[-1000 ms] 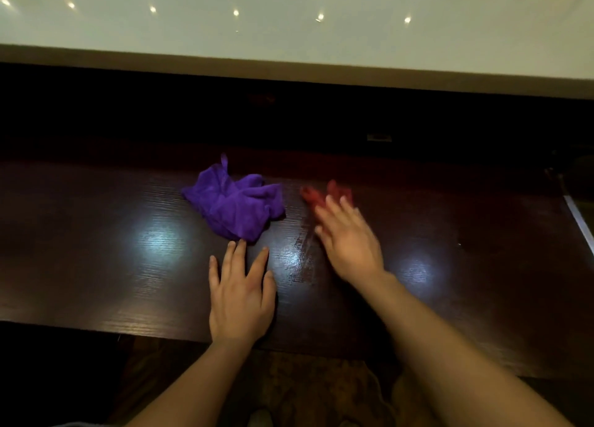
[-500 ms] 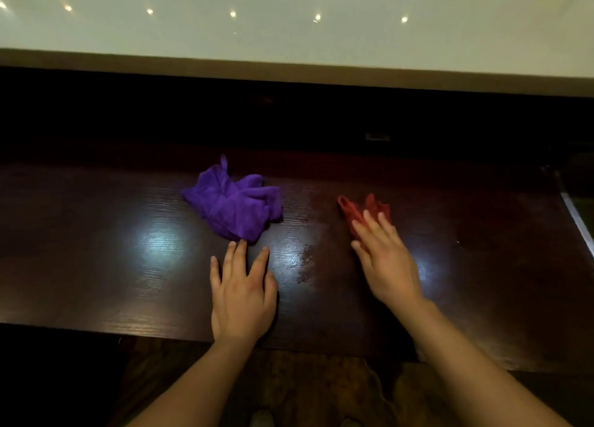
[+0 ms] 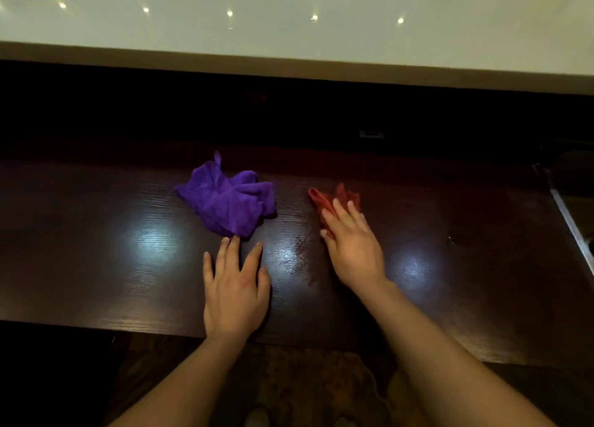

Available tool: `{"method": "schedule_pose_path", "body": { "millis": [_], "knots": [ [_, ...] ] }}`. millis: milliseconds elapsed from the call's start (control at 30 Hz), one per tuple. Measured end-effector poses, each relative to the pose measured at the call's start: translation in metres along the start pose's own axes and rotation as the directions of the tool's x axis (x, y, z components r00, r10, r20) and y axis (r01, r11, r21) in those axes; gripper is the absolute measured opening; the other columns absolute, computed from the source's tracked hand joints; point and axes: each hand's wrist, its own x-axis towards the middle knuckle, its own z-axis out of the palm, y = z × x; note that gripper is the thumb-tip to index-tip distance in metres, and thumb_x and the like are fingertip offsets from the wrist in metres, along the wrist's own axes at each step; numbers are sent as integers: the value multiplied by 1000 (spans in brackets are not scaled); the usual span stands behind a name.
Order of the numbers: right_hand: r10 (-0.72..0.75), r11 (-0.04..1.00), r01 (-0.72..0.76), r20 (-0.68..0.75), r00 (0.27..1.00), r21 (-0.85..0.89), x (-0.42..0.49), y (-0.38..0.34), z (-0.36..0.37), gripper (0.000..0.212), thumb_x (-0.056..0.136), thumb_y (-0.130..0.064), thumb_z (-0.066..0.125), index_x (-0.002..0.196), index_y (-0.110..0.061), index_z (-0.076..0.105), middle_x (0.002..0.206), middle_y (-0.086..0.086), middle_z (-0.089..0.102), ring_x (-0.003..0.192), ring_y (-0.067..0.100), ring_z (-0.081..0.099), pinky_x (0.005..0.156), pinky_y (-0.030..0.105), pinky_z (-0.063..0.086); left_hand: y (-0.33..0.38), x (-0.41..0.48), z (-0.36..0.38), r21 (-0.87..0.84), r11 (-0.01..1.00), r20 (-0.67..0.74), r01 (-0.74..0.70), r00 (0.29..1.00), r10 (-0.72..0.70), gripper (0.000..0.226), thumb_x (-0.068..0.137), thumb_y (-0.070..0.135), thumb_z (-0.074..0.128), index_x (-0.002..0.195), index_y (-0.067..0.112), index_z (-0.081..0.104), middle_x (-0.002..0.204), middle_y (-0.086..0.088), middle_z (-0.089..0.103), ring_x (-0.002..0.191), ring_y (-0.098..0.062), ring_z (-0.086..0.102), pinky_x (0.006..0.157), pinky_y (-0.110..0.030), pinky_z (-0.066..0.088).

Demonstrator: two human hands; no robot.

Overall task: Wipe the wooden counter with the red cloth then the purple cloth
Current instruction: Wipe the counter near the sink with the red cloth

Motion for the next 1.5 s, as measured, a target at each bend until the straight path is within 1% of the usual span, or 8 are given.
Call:
{"method": "schedule_pose_path", "body": {
  "millis": [267,500,700,800,900,1133,1400,1500],
  "knots": [
    [-316,944,320,63,947,-83,-82,10,8,50,95,-36,47,144,-28,39,157,-1,32,147,22,21,118,42,23,0,0,-1,0,1000,-1,1,1000,-1,49,90,39,37,135,24,52,149,-18,42,143,-30,29,117,-58,18],
    [146,989,-143,-78,986,42,-19,7,-3,45,94,-23,57,139,-17,51,155,6,36,146,31,23,119,47,20,4,0,-6,-10,1000,3,5,1000,-5,50,89,38,39,135,22,54,148,-18,42,143,-31,29,118,-57,17],
    [-237,969,239,49,970,-55,-100,40,-6,55,93,-30,57,144,-31,39,158,-5,29,148,20,19,118,43,24,7,-2,-11,-24,1000,21,8,1000,-7,54,90,39,35,137,22,52,151,-17,40,145,-30,27,119,-55,14],
    [28,999,-30,-58,998,-29,-98,78,-28,50,92,-25,61,140,-26,48,154,-4,34,145,23,26,115,47,31,7,-3,-10,-5,1000,16,-8,1000,9,55,90,40,36,138,20,51,150,-19,39,144,-32,28,118,-57,15],
    [287,957,-289,-112,952,-9,-67,66,-31,46,97,-30,51,143,-26,44,158,-5,26,148,24,18,117,43,15,9,-3,-7,31,999,25,-20,1000,19,58,89,41,38,140,16,49,150,-22,38,143,-35,29,117,-61,15],
    [-153,987,154,18,988,-49,-123,47,-14,51,93,-32,52,143,-31,40,158,-6,28,148,20,18,118,42,24,18,-6,-14,100,993,100,-62,994,52,72,88,52,28,146,11,40,153,-21,33,145,-35,25,116,-63,18],
    [291,957,-288,-110,950,47,-55,70,-38,47,98,-24,51,144,-26,44,159,-3,26,149,22,13,120,43,19,82,-8,6,-33,999,100,-10,995,13,60,91,48,44,144,19,39,153,-16,35,146,-31,23,117,-64,10],
    [17,1000,-17,-107,994,5,-64,45,-15,54,87,-17,63,140,-19,50,156,5,34,145,32,25,118,47,22,84,-8,15,-13,1000,53,11,999,-10,59,89,48,41,140,17,42,149,-17,40,143,-32,29,115,-66,13]
  ]
}}
